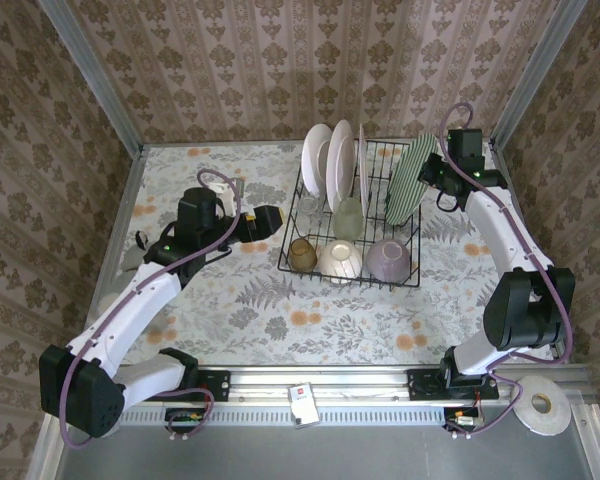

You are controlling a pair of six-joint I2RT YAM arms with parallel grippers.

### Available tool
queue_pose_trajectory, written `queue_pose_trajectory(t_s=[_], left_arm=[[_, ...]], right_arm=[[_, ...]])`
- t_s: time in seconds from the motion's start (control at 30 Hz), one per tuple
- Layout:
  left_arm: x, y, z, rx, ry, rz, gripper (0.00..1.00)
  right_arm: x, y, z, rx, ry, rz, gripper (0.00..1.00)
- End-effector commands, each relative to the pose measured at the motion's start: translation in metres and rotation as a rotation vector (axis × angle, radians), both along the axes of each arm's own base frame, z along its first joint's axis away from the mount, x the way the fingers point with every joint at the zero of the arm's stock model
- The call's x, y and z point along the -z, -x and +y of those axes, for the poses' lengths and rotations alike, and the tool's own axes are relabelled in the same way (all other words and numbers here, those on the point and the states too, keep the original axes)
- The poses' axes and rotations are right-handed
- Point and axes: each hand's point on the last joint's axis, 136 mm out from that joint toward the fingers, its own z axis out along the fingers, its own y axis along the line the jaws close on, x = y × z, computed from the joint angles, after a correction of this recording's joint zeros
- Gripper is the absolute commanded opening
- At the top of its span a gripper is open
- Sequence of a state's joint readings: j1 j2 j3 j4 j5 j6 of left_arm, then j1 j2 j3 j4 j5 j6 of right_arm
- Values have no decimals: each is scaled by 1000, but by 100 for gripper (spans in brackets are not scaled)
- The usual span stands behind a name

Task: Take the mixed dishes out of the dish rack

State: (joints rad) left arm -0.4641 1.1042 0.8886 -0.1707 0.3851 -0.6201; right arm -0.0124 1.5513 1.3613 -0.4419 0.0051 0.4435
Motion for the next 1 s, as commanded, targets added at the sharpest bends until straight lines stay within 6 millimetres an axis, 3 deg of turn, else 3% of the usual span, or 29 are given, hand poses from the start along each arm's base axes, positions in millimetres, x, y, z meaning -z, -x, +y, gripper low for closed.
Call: queue_pose_trajectory(t_s=[0.0, 0.17, 0.63, 0.87, 0.97], left_arm=[[-6, 3, -2, 5, 39, -10, 100], [-11, 2, -2, 6, 51, -34, 100], [-40, 12, -30, 181, 195, -91, 99], [-56, 14, -52, 306, 328, -85, 97], [-65, -2, -47, 306, 419, -87, 95]], right_arm=[[-31, -6, -1, 24, 5, -97, 0], [-60, 8, -10, 82, 53, -156, 0], [-143, 57, -27, 169, 99, -337, 0], [-191, 94, 2, 54, -57, -472, 0], [-210, 111, 25, -53, -160, -522, 0]])
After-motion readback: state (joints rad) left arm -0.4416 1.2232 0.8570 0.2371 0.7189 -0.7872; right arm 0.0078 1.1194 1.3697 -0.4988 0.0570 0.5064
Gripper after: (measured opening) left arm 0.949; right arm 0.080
